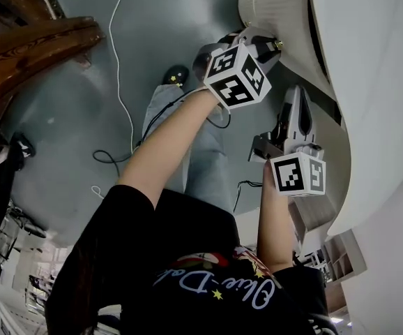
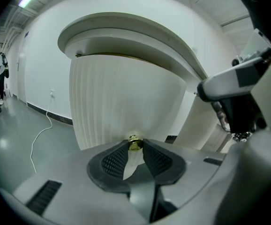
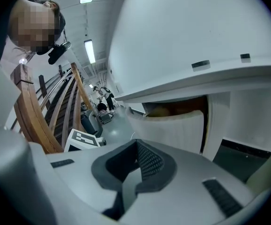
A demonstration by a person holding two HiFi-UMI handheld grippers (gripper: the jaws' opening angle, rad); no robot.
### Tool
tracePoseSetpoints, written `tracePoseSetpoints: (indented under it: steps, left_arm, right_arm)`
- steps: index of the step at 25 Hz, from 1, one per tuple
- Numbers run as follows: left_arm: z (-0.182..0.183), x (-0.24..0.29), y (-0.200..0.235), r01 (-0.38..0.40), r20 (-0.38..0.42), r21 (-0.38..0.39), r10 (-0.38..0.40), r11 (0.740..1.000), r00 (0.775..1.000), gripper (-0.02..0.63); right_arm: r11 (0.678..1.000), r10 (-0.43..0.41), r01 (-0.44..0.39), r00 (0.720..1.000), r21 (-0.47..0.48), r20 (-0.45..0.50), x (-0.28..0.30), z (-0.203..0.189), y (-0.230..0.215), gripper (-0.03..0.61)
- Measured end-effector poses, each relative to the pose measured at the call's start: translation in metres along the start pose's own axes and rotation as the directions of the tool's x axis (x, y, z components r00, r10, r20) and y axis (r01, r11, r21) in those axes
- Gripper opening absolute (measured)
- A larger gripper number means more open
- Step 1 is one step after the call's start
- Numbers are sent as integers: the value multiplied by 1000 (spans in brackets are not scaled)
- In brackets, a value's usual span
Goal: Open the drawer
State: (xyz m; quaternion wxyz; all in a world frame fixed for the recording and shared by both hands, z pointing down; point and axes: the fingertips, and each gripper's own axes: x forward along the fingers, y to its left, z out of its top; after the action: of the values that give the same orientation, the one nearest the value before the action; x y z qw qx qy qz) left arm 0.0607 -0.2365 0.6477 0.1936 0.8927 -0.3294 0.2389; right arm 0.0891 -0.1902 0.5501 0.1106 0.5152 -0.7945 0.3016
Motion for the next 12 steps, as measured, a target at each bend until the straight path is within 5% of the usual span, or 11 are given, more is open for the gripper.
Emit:
tracePoseSetpoints:
  steps: [12]
  left_arm:
    - [-13, -22, -11, 90, -44, 50, -88, 995, 995, 97]
  right_arm:
    - [987, -133, 126, 988, 95, 80, -21, 6, 18, -2]
